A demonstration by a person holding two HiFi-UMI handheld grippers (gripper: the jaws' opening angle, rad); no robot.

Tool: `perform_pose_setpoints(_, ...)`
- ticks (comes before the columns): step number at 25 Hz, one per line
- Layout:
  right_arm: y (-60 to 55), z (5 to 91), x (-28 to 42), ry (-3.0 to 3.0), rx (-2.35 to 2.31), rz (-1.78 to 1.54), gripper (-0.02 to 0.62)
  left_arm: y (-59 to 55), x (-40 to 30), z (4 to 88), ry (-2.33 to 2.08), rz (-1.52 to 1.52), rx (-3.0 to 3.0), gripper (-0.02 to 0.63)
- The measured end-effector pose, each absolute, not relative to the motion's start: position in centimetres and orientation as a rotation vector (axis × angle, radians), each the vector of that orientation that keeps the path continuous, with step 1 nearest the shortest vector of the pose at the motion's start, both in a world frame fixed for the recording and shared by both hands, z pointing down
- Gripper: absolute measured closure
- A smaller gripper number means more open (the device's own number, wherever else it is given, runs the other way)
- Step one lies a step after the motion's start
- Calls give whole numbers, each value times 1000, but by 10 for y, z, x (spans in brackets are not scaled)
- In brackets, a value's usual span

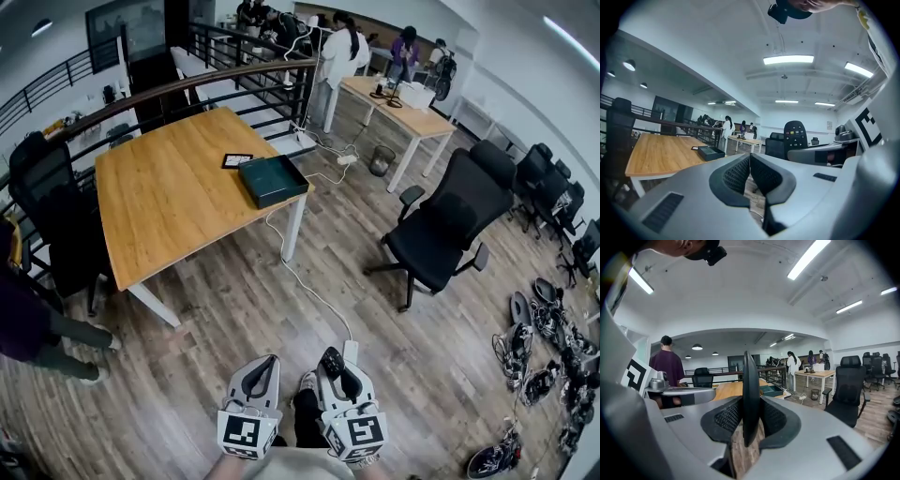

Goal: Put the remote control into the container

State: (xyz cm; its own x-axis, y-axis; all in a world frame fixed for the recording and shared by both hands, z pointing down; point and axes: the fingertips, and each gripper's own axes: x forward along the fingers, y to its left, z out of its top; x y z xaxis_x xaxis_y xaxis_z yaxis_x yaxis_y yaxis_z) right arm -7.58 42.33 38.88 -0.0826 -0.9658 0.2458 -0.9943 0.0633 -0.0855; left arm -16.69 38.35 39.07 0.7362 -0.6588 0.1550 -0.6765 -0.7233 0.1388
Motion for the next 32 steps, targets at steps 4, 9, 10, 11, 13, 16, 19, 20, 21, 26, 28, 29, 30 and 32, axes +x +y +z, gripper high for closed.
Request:
perform_pose_setpoints(4, 383, 391, -68, -2257, 2001, 361, 477, 349, -164, 396, -1153, 162, 2722, 592)
perform_pose_setpoints(9, 317, 397, -45, -2345, 1927, 380, 479, 294, -140, 389, -1258, 174, 2723, 592)
perform_pose_setpoints(10, 302, 396, -37, -2361, 1917, 376, 478, 283, -136, 388, -1275, 182, 2712, 592)
perform_pose_setpoints(11, 288, 394, -29, -2375, 1910, 367, 479, 272, -131, 387, -1294, 188, 2703, 592)
perform_pose_setpoints(13, 263, 389, -9, -2392, 1909, 353, 477, 249, -120, 383, -1338, 190, 2690, 592)
perform_pose_setpoints(16, 228, 386, 21, -2403, 1910, 369, 479, 216, -102, 376, -1395, 176, 2666, 592)
perform_pose_setpoints(19, 201, 385, 50, -2416, 1895, 367, 477, 189, -75, 374, -1419, 175, 2651, 592)
perform_pose_setpoints(20, 194, 386, 60, -2418, 1891, 369, 477, 183, -64, 374, -1421, 175, 2650, 592)
perform_pose_setpoints(21, 187, 386, 70, -2418, 1891, 375, 478, 176, -53, 374, -1421, 174, 2651, 592)
perform_pose_setpoints(26, 150, 388, 112, -2422, 1892, 381, 479, 142, -6, 377, -1398, 169, 2652, 592)
perform_pose_setpoints(28, 138, 391, 123, -2419, 1895, 390, 478, 130, 4, 381, -1393, 178, 2648, 592)
perform_pose_setpoints(29, 132, 393, 127, -2418, 1900, 404, 477, 123, 8, 383, -1394, 181, 2646, 592)
perform_pose_setpoints(30, 125, 395, 130, -2420, 1904, 426, 478, 116, 10, 384, -1396, 183, 2644, 592)
perform_pose_setpoints(32, 112, 400, 132, -2429, 1907, 471, 478, 102, 10, 386, -1399, 188, 2639, 592)
